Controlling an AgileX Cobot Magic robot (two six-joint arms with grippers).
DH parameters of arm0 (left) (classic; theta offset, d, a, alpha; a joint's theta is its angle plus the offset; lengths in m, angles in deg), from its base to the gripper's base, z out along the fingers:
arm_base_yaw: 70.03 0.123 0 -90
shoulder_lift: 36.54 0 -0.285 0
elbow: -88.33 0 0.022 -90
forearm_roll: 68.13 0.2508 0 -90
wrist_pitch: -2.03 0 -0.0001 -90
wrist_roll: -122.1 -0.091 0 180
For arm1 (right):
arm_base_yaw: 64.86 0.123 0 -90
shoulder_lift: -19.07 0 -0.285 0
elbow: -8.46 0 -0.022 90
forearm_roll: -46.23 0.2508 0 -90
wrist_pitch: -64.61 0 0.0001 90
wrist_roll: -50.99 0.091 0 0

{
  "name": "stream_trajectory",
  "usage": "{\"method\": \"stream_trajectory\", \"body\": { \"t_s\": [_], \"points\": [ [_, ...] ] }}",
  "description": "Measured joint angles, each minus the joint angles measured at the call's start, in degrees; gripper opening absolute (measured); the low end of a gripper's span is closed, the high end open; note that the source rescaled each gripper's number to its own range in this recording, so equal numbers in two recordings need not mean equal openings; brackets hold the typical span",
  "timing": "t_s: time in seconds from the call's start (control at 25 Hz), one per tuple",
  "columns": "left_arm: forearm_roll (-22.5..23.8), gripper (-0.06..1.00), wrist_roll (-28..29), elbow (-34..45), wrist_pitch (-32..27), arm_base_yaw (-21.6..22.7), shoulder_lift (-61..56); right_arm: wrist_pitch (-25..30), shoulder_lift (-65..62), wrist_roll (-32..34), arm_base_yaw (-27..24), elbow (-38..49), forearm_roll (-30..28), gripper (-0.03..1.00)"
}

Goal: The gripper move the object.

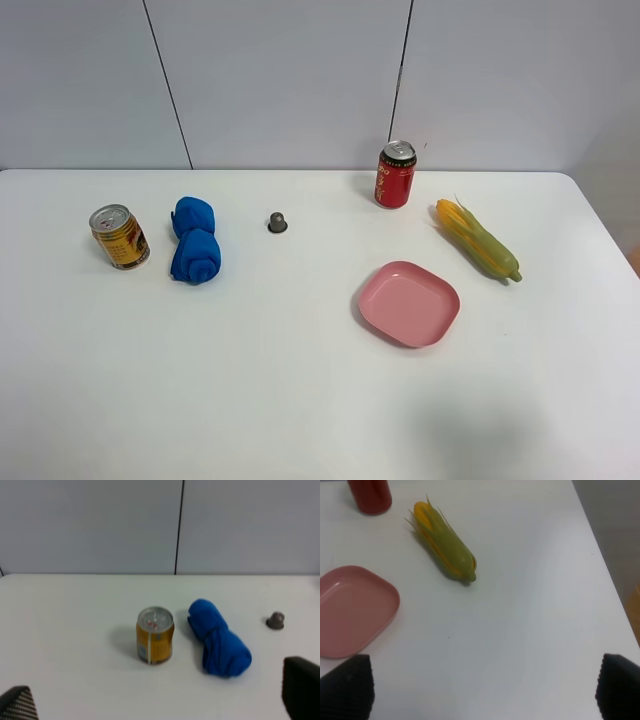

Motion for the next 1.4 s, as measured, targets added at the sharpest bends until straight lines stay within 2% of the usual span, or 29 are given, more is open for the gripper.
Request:
{"method": "stream_trajectory", "body": {
  "t_s": [0.16, 0.32, 0.68, 1.4],
  "points": [
    [0.0, 0.98, -5.63, 1.85, -3.29, 0.0, -7.56, 0.0, 0.0, 0.0, 0.0, 0.0, 0.0, 1.0],
    [0.0, 0.98, -7.74, 3.67, -4.12, 0.0, -11.31, 0.0, 0.0, 0.0, 0.0, 0.0, 0.0, 1.0],
    [-3.97, 0.98, -7.88, 11.92, -6.47, 0.0, -11.43, 0.0, 0.0, 0.0, 0.0, 0.0, 0.0, 1.0],
    [-3.89, 0.98, -7.54, 12.29, -6.77, 0.0, -11.43, 0.0, 0.0, 0.0, 0.0, 0.0, 0.0, 1.0]
  ]
}}
